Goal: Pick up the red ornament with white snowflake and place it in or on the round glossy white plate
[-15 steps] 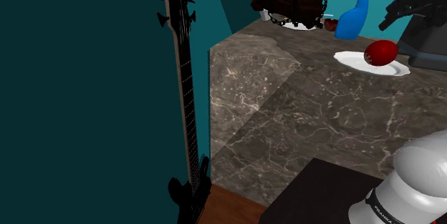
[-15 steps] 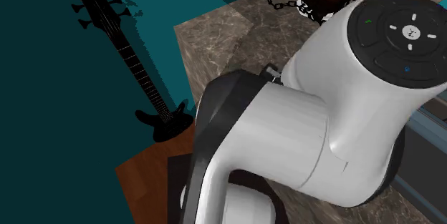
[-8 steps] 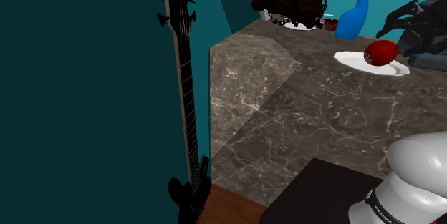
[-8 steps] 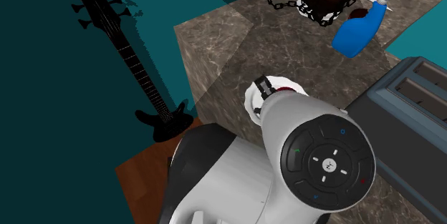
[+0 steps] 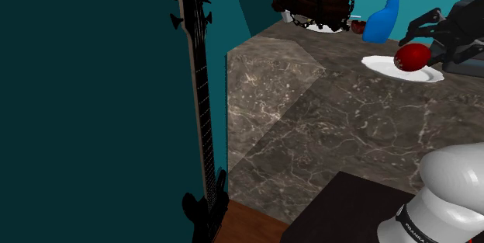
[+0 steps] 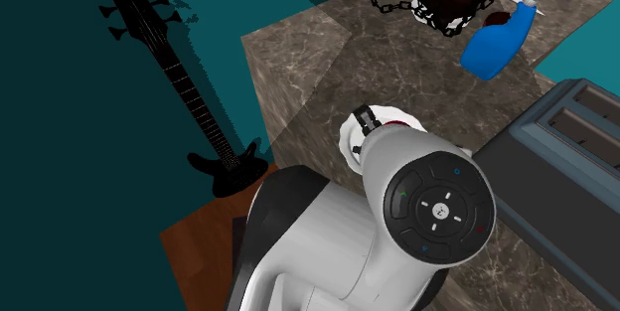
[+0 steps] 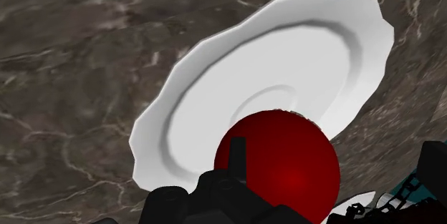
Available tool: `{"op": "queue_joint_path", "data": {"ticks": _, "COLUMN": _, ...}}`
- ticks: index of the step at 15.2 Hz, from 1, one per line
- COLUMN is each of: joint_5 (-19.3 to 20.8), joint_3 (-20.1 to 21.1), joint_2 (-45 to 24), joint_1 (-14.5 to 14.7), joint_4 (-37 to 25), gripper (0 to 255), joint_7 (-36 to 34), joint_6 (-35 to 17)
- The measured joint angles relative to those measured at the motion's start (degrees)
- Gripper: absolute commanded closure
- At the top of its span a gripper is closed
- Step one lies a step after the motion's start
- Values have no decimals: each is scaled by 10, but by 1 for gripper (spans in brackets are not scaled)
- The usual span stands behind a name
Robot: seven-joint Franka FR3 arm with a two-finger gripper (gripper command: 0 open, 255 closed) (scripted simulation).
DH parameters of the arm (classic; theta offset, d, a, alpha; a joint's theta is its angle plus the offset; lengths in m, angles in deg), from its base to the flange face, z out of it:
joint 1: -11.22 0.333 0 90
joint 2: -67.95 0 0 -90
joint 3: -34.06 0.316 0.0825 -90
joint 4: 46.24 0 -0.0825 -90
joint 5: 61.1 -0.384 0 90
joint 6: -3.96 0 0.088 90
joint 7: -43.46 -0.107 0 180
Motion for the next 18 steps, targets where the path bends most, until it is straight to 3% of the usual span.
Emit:
{"op": "queue_joint_path", "data": {"ticks": 2, "joint_5": 0, "joint_3": 0, "joint_2": 0, "joint_1": 0, "joint_4": 0, "gripper": 0, "joint_7": 0, "joint_6": 0}}
{"op": "queue_joint_path", "data": {"ticks": 3, "joint_5": 0, "joint_3": 0, "joint_2": 0, "joint_1": 0, "joint_4": 0, "gripper": 255, "joint_7": 0, "joint_6": 0}}
{"op": "queue_joint_path", "data": {"ticks": 12, "joint_5": 0, "joint_3": 0, "joint_2": 0, "joint_1": 0, "joint_4": 0, "gripper": 255, "joint_7": 0, "joint_6": 0}}
{"op": "queue_joint_path", "data": {"ticks": 13, "joint_5": 0, "joint_3": 0, "joint_2": 0, "joint_1": 0, "joint_4": 0, "gripper": 0, "joint_7": 0, "joint_6": 0}}
{"op": "queue_joint_path", "data": {"ticks": 15, "joint_5": -6, "joint_3": 2, "joint_2": -29, "joint_1": -4, "joint_4": -22, "gripper": 0, "joint_7": -15, "joint_6": 9}}
{"op": "queue_joint_path", "data": {"ticks": 18, "joint_5": -38, "joint_3": 4, "joint_2": -178, "joint_1": -27, "joint_4": -137, "gripper": 0, "joint_7": -97, "joint_6": 69}}
